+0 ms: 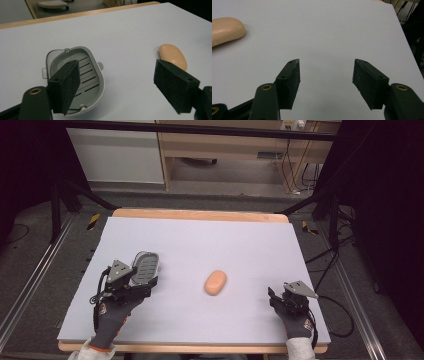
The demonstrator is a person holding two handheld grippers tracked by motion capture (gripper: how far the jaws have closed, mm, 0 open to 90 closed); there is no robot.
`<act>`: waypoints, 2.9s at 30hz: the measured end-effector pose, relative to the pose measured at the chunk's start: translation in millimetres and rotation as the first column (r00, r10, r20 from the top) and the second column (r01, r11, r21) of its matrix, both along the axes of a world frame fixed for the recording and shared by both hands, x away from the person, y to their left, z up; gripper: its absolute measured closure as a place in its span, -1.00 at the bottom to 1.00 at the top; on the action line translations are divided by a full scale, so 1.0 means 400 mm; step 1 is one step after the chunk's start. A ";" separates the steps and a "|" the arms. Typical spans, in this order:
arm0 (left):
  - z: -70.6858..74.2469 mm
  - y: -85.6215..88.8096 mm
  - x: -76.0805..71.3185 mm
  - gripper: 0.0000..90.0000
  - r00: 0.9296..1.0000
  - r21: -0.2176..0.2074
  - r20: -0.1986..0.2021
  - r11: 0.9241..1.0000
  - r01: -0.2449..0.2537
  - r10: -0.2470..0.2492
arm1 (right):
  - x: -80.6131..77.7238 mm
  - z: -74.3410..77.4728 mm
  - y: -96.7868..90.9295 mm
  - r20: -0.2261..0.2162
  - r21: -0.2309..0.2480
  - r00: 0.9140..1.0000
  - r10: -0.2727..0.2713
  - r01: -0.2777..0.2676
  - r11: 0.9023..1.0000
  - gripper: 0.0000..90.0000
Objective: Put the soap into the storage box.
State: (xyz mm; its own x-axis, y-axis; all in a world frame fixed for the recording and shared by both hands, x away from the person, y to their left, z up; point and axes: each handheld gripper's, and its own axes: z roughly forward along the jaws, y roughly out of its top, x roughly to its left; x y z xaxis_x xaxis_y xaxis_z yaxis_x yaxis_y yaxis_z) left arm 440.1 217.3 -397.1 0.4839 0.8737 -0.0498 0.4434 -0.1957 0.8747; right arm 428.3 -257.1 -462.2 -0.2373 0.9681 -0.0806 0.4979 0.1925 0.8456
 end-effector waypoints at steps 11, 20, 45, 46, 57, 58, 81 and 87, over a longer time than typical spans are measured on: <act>0.003 -0.053 0.020 -0.54 1.000 0.002 -0.006 1.000 0.030 -0.030 | 0.001 -0.001 0.001 -0.001 -0.001 1.000 -0.001 0.001 1.000 -0.14; 0.002 -0.091 0.033 -0.54 0.998 0.007 -0.016 0.999 0.053 -0.052 | 0.001 -0.001 0.002 -0.001 -0.003 1.000 -0.003 0.003 1.000 -0.14; -0.020 -0.205 0.066 -0.54 0.993 0.044 -0.046 0.993 0.110 -0.108 | 0.004 -0.002 0.003 -0.002 -0.010 1.000 -0.008 0.008 1.000 -0.15; -0.020 -0.205 0.066 -0.54 0.993 0.044 -0.046 0.993 0.110 -0.108 | 0.004 -0.002 0.003 -0.002 -0.010 1.000 -0.008 0.008 1.000 -0.15; -0.034 -0.251 0.079 -0.54 0.990 0.049 -0.058 0.990 0.131 -0.128 | 0.005 -0.003 0.006 -0.005 -0.012 1.000 -0.010 0.010 1.000 -0.14; -0.035 -0.256 0.081 -0.54 0.990 0.048 -0.060 0.990 0.134 -0.131 | 0.006 -0.003 0.005 -0.004 -0.011 1.000 -0.010 0.010 1.000 -0.14; -0.083 -0.392 0.129 -0.58 0.976 0.113 -0.112 0.973 0.201 -0.189 | 0.016 -0.006 0.001 -0.014 -0.008 1.000 -0.024 0.024 1.000 -0.12; -0.100 -0.413 0.137 -0.59 0.972 0.117 -0.128 0.970 0.213 -0.197 | 0.015 -0.006 0.002 -0.015 -0.002 1.000 -0.020 0.020 1.000 -0.12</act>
State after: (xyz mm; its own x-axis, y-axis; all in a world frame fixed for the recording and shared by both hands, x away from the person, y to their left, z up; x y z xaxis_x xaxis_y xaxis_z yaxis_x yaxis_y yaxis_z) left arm 495.0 52.1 -436.9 0.6510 0.7590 -0.0085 0.4779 -0.4011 0.7815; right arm 434.4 -256.2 -464.4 -0.2188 0.9725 -0.0795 0.5143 0.1842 0.8376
